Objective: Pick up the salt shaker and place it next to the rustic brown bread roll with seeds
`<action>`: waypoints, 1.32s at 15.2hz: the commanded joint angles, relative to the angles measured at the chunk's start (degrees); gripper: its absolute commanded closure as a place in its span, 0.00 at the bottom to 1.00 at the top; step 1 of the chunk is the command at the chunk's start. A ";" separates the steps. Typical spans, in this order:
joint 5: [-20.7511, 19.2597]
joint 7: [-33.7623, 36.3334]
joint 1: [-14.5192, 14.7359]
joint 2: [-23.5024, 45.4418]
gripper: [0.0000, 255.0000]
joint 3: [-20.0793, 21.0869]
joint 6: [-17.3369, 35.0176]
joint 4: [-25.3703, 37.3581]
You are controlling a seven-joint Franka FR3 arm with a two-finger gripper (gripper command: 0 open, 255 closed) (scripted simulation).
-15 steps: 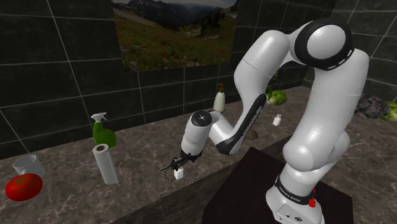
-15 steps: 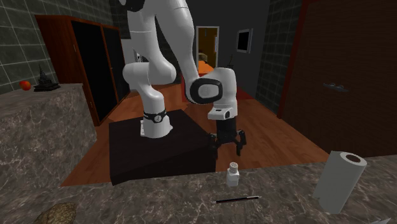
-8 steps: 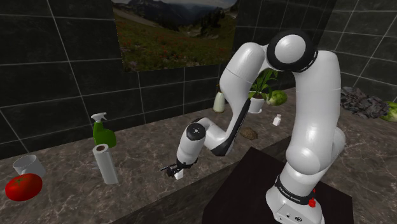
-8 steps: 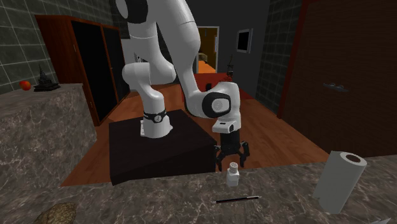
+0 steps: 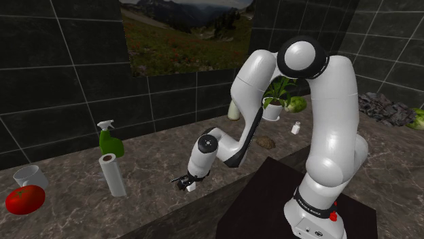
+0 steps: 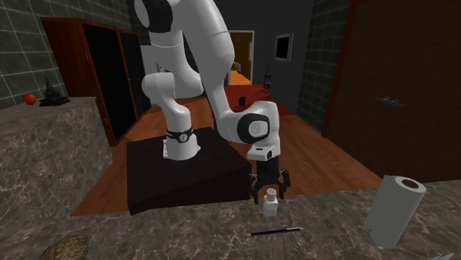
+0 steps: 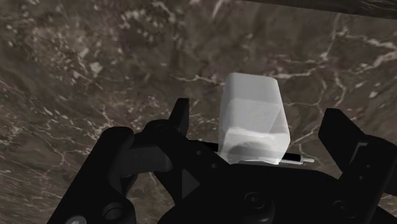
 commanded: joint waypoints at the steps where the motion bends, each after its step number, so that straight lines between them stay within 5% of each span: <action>1: -0.03 0.02 0.00 0.01 0.00 -0.01 0.00 0.01; 2: -0.01 0.01 0.00 0.00 0.00 0.00 0.00 0.00; 3: -0.01 0.01 0.00 0.00 1.00 0.00 0.00 0.00; 12: -0.03 0.02 0.00 0.01 1.00 -0.01 0.00 0.01; 20: 12.56 -10.30 -3.77 -7.90 1.00 4.65 1.19 -3.81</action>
